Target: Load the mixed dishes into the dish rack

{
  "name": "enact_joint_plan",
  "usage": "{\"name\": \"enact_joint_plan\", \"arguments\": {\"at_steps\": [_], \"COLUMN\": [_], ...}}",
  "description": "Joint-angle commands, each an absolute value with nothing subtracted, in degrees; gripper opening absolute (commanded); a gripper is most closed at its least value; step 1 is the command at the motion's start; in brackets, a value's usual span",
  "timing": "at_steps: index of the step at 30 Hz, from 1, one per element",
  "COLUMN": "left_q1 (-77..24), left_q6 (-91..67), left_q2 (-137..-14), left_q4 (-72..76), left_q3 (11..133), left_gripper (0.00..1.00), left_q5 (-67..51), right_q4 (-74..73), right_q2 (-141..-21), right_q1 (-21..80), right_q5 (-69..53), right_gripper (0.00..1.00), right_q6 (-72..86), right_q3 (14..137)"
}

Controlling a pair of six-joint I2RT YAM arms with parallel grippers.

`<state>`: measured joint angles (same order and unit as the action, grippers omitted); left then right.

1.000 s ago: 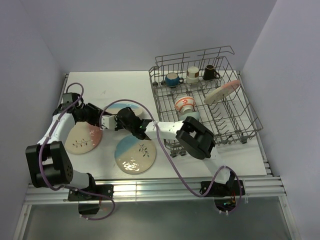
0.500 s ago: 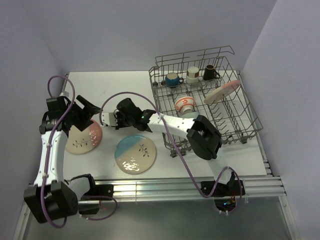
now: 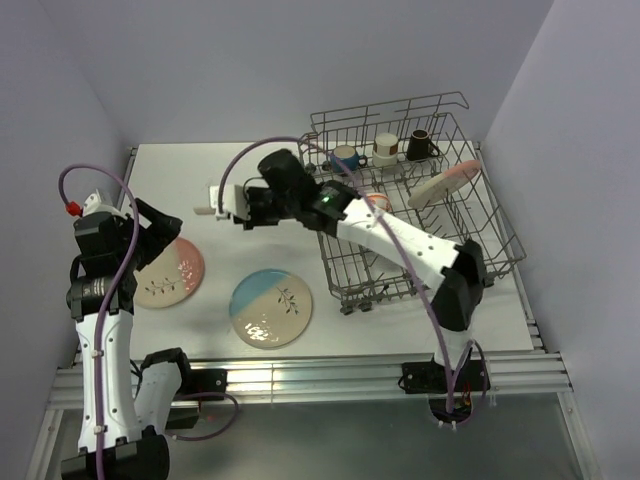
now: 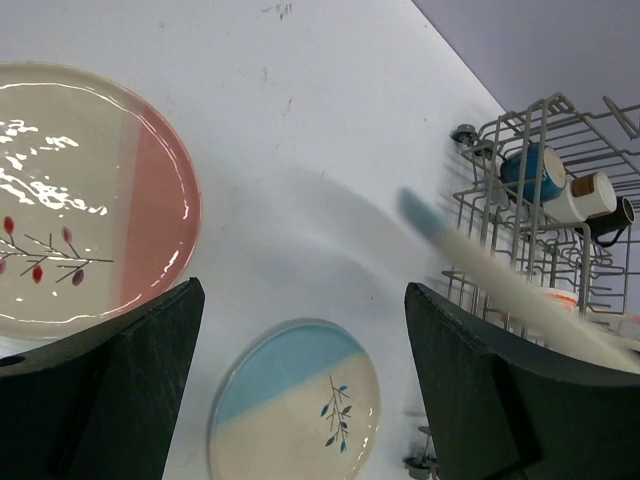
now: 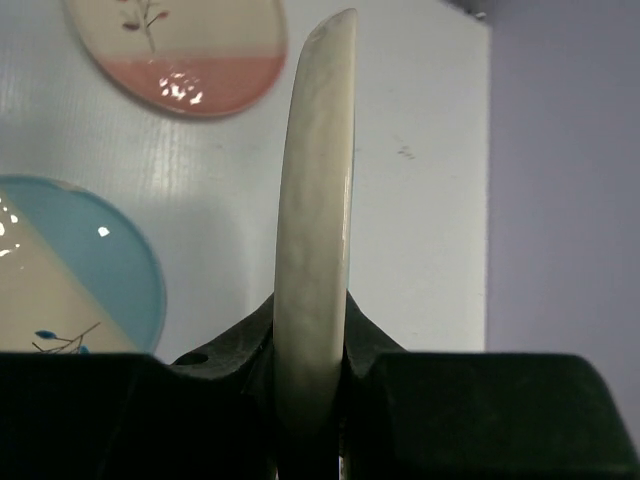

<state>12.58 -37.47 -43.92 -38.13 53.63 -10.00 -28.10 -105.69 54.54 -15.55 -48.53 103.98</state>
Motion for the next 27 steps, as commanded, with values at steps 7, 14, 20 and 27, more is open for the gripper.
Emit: {"name": "enact_joint_plan", "arguments": {"at_steps": [7,14,20,27], "left_q1": [12.83,12.83,12.83,12.83], "left_q6": [-35.59,-35.68,-35.86,-35.68], "left_q2": [-40.35,-37.62,-37.44,-38.93], "left_q4": [-37.97,-36.56,-34.37,-32.08], "left_q3": [53.18,49.14,45.97,44.47], "left_gripper": [0.88,0.88,0.88,0.88], "left_q5": [-7.56,-7.47,-9.58,-10.63], "right_q4": [-37.95,-50.96,-60.63,-73.36], "right_q2": [-90.1,-81.32,-75.07,-70.23], "right_q1": [45.63,34.47,24.38,12.93], "right_q5": [-17.49,-15.82,-13.98,-14.5], "right_gripper": [0.0,0.0,0.0,0.0], "right_q6": [-51.24,-56.33,-60.38,-70.29], "right_q3": [117.85,119.8,118.21,115.23]}}
